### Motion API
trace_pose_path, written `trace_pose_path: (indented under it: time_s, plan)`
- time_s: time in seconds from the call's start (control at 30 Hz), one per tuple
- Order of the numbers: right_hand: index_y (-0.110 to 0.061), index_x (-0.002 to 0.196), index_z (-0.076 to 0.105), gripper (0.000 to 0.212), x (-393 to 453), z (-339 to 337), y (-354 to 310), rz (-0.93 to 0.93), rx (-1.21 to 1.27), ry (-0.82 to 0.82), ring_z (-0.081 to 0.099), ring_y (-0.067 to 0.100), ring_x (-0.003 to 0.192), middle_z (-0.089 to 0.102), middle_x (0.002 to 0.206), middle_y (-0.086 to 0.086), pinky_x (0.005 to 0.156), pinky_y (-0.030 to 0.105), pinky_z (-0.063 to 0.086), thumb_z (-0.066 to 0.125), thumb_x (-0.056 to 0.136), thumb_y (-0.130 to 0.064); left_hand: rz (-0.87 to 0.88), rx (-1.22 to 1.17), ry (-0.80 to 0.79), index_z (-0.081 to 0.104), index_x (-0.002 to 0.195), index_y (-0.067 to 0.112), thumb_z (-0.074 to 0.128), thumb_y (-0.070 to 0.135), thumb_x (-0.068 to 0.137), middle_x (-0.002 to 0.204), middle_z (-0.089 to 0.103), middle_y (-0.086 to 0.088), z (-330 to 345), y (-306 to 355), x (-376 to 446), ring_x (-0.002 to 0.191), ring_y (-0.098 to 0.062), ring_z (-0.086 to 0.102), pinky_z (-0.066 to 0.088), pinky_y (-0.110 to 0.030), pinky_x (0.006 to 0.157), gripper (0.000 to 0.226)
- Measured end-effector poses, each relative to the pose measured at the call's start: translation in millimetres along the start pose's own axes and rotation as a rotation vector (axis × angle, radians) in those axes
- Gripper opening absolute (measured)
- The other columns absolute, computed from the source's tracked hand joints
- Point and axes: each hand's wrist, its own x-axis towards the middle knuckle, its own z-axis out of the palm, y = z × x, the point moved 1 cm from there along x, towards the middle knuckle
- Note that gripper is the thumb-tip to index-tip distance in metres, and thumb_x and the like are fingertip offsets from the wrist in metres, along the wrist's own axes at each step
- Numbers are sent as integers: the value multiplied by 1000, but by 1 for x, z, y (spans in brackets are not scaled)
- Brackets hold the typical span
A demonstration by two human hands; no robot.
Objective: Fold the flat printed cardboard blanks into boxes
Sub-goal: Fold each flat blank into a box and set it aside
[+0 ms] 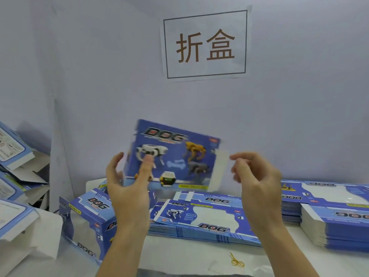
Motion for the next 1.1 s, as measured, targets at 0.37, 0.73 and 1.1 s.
trace_pose_path:
  time_s: [0.37, 0.73, 1.1]
  plan:
    - [-50, 145, 21, 108, -12, 19, 13, 653, 240, -226, 70, 16, 99, 71, 110, -17, 73, 40, 60, 66, 50, -73, -612, -45, -139, 65, 119, 19, 72, 63, 61, 103, 74, -6, 17, -34, -26, 100, -28, 70, 62, -40, 72, 73]
    - [-41, 149, 32, 101, 0, -25, 34, 493, 59, -285, 70, 8, 93, 72, 102, -2, 77, 29, 55, 82, 62, -56, -256, 455, -330, 41, 145, 34, 53, 73, 64, 145, 49, 6, 10, -19, -26, 135, -16, 46, 42, -39, 108, 91]
    - [-60, 146, 21, 90, -13, -15, 55, 472, -29, -539, 60, -5, 110, 59, 125, -18, 92, 30, 48, 67, 69, -68, -208, 184, -527, 52, 123, 56, 68, 50, 74, 127, 66, 12, 16, -28, -37, 107, -23, 69, 60, -45, 86, 52]
